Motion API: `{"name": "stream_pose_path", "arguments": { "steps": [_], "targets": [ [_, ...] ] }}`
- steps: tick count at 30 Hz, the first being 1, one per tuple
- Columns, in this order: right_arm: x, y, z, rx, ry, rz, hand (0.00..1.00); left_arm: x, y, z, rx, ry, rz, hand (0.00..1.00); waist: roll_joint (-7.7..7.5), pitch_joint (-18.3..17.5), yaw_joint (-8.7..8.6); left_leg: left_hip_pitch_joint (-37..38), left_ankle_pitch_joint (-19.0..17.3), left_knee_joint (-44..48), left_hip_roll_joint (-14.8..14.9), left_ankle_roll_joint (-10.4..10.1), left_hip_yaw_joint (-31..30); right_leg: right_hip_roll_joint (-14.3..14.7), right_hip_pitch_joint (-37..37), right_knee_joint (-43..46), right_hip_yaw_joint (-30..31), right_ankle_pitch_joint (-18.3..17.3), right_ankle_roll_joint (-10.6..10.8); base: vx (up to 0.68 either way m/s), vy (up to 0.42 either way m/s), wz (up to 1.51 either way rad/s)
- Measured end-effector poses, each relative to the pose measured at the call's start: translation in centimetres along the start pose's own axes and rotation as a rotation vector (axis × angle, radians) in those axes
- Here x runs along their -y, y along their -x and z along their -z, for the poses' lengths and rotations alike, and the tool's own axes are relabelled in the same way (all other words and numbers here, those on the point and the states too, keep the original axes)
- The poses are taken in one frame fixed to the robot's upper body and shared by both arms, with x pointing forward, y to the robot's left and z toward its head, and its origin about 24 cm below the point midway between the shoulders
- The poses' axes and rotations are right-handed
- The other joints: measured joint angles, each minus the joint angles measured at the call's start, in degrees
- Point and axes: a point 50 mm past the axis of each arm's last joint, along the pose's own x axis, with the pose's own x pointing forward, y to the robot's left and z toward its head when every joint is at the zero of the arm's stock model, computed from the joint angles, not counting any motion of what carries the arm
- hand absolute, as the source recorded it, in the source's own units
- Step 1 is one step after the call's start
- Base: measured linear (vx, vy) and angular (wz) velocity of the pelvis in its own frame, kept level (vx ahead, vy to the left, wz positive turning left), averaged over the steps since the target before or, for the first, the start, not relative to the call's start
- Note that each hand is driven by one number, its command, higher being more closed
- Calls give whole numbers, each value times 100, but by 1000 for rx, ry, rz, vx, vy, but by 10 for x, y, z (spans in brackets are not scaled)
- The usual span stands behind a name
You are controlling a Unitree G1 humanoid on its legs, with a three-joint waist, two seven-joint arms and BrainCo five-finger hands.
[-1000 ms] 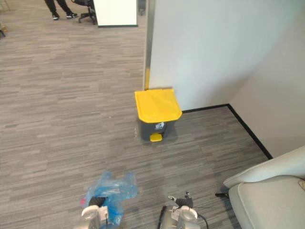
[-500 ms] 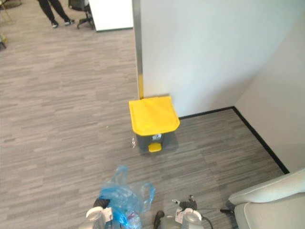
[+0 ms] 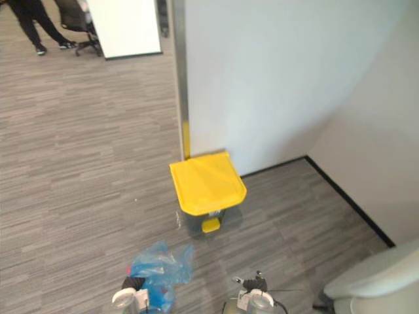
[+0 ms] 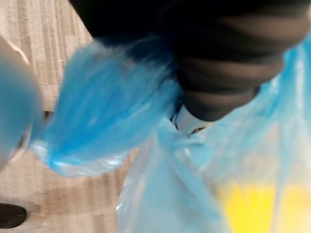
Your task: Gather rubbish on tea table into small bin, then transfer packed bag to large trash can.
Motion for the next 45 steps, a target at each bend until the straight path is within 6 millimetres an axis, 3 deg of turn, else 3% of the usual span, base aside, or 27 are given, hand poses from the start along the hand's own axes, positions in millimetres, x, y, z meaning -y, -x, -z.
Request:
{"name": "stream_pose_path", "arguments": {
  "steps": [3,4,5,6,7,10,12,15,17,19,20,21,22,26,32,38,45],
  "targets": [
    [0,-2,-7,16,-9,2,0,-1,0,2,-9,14,-7,100,91,64,-52,208,-100,-170,197,-165,-221,328,-206,-1122,-164,61,-133,273,-157,36],
    [1,-2,-7,14,-15,5,0,-3,0,2,-13,21,-13,100,89,80,-54,306,-207,-182,284,-301,-338,545,-197,-1961,-18,371,-195,333,-229,39],
    [1,-2,-6,9,-15,5,0,-4,-1,2,-11,21,-17,100,31,86,-55,348,-265,-182,260,-375,-427,575,-116,-2335,81,700,-230,373,-244,45],
    [4,-4,-9,17,-16,12,0,0,-2,0,-19,28,-11,100,138,163,-85,452,-340,-175,386,-429,-599,678,87,-2280,-75,805,-426,432,-280,35],
    [8,-6,-13,20,-29,29,0,4,-1,1,-20,40,-1,100,216,206,-62,455,-262,-135,429,-346,-780,721,80,-2137,-115,578,-493,407,-269,25],
    [11,-6,-13,14,-36,40,0,13,0,1,-23,44,21,100,309,176,-86,409,-226,70,554,-400,-849,734,92,-1874,-285,197,-593,267,-179,19],
    [11,-6,-11,7,-37,41,0,14,0,-1,-18,39,28,100,322,171,-175,249,-140,578,718,-556,-854,802,471,-2157,-497,166,-613,287,-158,47],
    [13,-4,-3,-13,-33,46,0,13,1,1,-18,38,39,100,283,157,-162,-353,-62,2162,978,-874,-641,818,1232,-2872,-696,210,-677,242,-84,42],
    [13,-3,0,-23,-35,44,0,12,1,-2,0,45,37,100,250,120,-141,-662,-393,2449,1098,-783,-158,777,1475,-3111,-693,265,-682,151,40,9],
    [11,-3,3,-35,-40,40,0,12,2,-3,6,44,38,100,166,102,-71,-1048,-564,1895,962,-631,171,581,1611,-3190,-649,335,-571,171,160,-2],
    [14,-3,5,-43,-37,49,0,15,2,-4,11,26,50,100,242,36,-75,-1159,75,839,857,-384,218,566,1627,-3204,-626,393,-439,146,199,-5],
    [15,-4,5,-44,-36,51,0,16,2,-4,13,17,54,100,298,25,-60,-1194,303,757,826,-547,176,584,1641,-3208,-567,395,-394,148,194,-26],
    [13,-2,10,-59,-36,45,0,10,1,-5,20,1,38,100,133,-89,7,-1027,357,604,641,-467,270,481,1630,-3309,-335,419,-268,132,188,-31],
    [7,2,21,-95,-55,33,0,-6,-2,-1,4,-55,9,100,-89,-239,-19,-806,422,146,340,-361,449,299,1664,-3645,49,570,-97,69,155,-20],
    [12,1,22,-102,-71,54,0,-15,-3,9,-37,-92,-12,100,-89,-235,-39,-493,725,-518,167,-322,564,297,1740,-3897,251,694,-114,4,50,-12],
    [26,-2,22,-111,-47,82,0,-15,-2,15,-62,-92,-13,100,64,-160,-56,-119,1199,-1380,103,-348,555,388,1730,-4010,273,719,-81,-61,-39,-4],
    [28,-2,28,-135,-39,87,0,-21,-3,13,-53,-97,-27,100,-53,-74,-66,-49,1256,-1465,28,-337,573,360,1726,-4116,412,802,-2,-70,12,-7]
  ]
}}
